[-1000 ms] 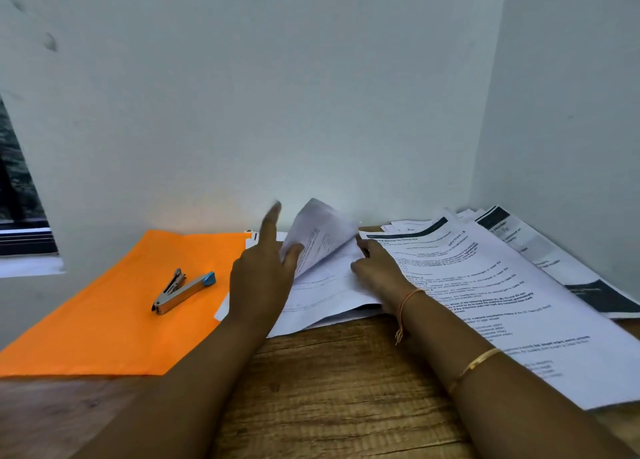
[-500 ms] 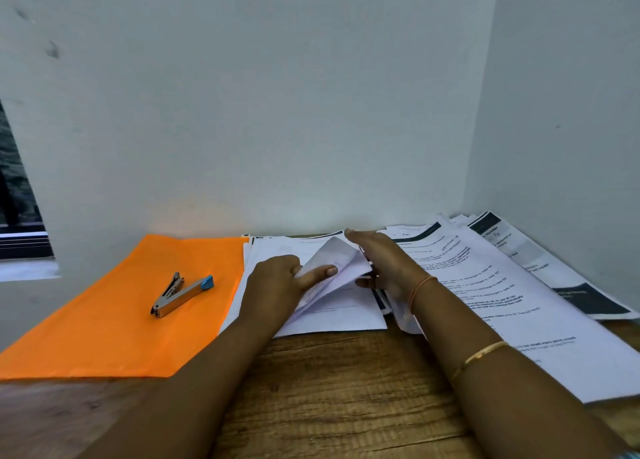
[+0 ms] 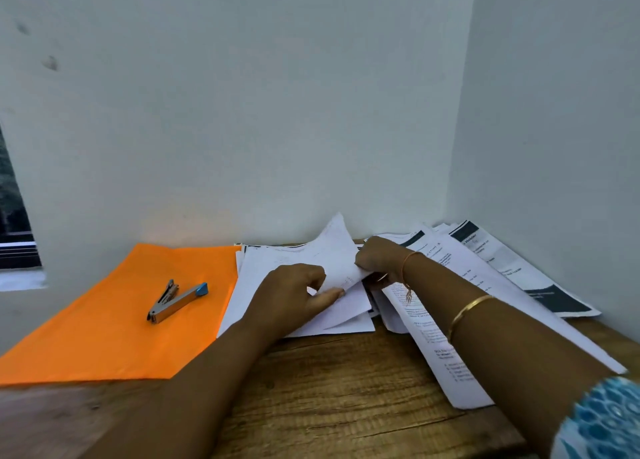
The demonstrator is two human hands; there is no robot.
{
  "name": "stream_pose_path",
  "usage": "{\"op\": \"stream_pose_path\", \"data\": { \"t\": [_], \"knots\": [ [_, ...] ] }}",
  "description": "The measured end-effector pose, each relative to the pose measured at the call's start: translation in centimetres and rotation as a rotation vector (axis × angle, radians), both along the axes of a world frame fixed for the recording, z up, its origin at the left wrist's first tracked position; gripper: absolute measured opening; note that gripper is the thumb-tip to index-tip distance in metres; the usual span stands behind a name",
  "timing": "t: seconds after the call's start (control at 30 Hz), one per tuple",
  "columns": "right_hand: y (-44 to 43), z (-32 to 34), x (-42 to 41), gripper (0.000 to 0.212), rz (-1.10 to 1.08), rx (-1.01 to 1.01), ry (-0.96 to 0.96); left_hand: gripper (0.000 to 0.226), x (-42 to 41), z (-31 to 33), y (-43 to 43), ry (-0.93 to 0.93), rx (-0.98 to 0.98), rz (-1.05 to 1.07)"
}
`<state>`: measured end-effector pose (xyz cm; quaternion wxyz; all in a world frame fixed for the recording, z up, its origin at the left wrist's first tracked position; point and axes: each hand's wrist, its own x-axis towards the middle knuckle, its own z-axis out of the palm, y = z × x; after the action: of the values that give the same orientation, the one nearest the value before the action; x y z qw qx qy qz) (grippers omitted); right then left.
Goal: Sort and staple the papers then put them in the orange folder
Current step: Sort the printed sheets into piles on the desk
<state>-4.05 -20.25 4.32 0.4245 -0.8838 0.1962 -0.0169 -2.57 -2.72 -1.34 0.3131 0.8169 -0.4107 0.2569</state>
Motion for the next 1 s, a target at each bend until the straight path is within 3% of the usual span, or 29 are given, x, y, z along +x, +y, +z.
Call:
{"op": "stream_pose_path", "data": {
  "t": [0.07, 0.17, 0.23, 0.3, 0.37, 0.4, 0.43, 0.57, 0.73, 0.87, 1.0],
  "knots": [
    [-0.1, 0.2, -0.2, 0.018, 0.014, -0.103, -0.001, 0.034, -0.1, -0.2, 0.1, 0.117, 0.035, -0.059],
    [-0.7, 0.7, -1.0, 0.014, -0.006, -0.255, -0.05, 0.059, -0.4, -0.2, 0.3, 0.305, 0.055, -0.041],
    [-1.9, 1.4, -1.8, 0.018, -0.019, -0.288, -0.093, 0.067, -0.2, -0.1, 0.4, 0.308, 0.033, 0.03],
    [-3.3, 2.0, -2.7, 0.018, -0.065, -0.337, -0.067, 0.053, 0.3, -0.3, 0.7, 0.26, 0.033, 0.146],
    [-5.5, 2.0, -3.9, 0.03, -0.029, -0.545, -0.003, 0.031, 1.1, -0.7, 1.1, 0.203, 0.027, 0.274],
    [-6.3, 2.0, -4.7, 0.032, -0.106, -0.482, -0.004, 0.027, 1.5, -0.8, 1.3, 0.198, 0.029, 0.336],
    [-7.2, 2.0, -5.7, 0.034, -0.2, -0.429, -0.021, 0.03, 1.7, -0.9, 1.4, 0.208, 0.051, 0.402],
    [-11.1, -0.2, -8.3, 0.044, -0.325, -0.611, 0.059, 0.057, 2.1, -0.9, 2.3, 0.355, 0.279, 0.671],
    [-12.5, -2.8, -10.7, 0.044, -0.384, -0.664, 0.093, 0.071, 3.0, -1.0, 3.9, 0.412, 0.489, 0.789],
    [-12.0, -4.1, -11.2, 0.054, -0.366, -0.764, 0.13, 0.076, 3.2, -0.7, 4.6, 0.464, 0.416, 0.795],
    [-11.1, -4.5, -10.8, 0.056, -0.364, -0.952, 0.137, 0.062, 2.7, -0.3, 4.6, 0.496, 0.267, 0.758]
  ]
}}
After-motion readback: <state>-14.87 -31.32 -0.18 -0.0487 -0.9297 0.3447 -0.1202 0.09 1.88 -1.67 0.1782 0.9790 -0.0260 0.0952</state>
